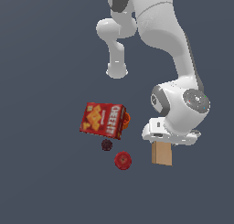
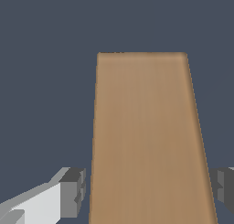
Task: Pick up a designated object from a clutter of objects.
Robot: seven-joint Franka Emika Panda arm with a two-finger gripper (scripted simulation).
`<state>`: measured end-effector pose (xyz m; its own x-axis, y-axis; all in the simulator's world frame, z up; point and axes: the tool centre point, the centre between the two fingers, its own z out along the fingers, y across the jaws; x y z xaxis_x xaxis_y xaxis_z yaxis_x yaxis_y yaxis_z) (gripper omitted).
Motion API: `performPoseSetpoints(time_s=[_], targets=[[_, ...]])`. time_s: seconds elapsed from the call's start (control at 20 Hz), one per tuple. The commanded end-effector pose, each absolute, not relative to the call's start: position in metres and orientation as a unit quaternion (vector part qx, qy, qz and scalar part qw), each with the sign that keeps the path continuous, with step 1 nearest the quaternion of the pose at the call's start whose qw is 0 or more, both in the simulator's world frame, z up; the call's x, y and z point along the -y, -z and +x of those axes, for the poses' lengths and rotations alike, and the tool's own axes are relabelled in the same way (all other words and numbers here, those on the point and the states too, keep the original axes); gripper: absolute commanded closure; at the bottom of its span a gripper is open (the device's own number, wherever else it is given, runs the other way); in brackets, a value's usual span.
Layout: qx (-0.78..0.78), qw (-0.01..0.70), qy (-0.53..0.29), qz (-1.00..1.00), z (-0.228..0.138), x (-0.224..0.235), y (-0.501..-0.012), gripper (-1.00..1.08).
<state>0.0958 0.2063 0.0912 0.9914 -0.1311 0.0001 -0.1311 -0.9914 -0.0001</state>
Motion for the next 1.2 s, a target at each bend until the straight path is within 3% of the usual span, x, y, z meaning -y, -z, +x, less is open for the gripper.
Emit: performPoseSetpoints(time_s=[0.0,0.35,0.4,1.15], targets=[[-0.066,0.0,0.0,-0.998,0.095,-0.206,-0.078,-0.92],[-0.066,0.0,0.0,-0.998,0.097,-0.207,-0.069,-0.92],[-0.066,0.0,0.0,-0.998,0.097,-0.207,-0.069,1.08],[-0.066,0.0,-0.001,-0.998,0.095,-0.202,-0.074,1.08]])
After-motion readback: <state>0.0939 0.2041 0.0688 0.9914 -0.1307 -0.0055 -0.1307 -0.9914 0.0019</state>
